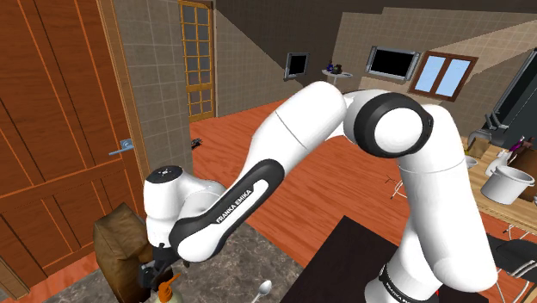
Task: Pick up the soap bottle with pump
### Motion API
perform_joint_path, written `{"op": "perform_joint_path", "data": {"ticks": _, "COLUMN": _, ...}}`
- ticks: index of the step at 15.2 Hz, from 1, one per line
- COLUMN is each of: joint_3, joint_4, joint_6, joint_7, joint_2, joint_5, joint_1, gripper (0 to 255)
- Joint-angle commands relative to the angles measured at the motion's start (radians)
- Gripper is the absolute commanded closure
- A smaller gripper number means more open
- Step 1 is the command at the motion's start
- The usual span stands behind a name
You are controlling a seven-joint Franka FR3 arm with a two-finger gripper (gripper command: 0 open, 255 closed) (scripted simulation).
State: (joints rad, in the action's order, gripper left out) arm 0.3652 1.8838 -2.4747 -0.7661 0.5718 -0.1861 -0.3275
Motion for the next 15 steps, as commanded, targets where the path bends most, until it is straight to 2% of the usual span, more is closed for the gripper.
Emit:
{"op": "perform_joint_path", "data": {"ticks": 1, "joint_3": -0.010, "joint_4": -0.026, "joint_6": -0.010, "joint_7": -0.010, "joint_2": 0.036, "joint_5": -0.013, "joint_1": -0.015, "gripper": 0}}
{"op": "perform_joint_path", "data": {"ticks": 8, "joint_3": -0.030, "joint_4": -0.034, "joint_6": -0.058, "joint_7": -0.019, "joint_2": 0.092, "joint_5": -0.033, "joint_1": -0.030, "gripper": 0}}
{"op": "perform_joint_path", "data": {"ticks": 9, "joint_3": -0.030, "joint_4": -0.033, "joint_6": -0.060, "joint_7": -0.019, "joint_2": 0.092, "joint_5": -0.033, "joint_1": -0.030, "gripper": 255}}
{"op": "perform_joint_path", "data": {"ticks": 15, "joint_3": -0.030, "joint_4": -0.034, "joint_6": -0.059, "joint_7": -0.020, "joint_2": 0.092, "joint_5": -0.033, "joint_1": -0.030, "gripper": 255}}
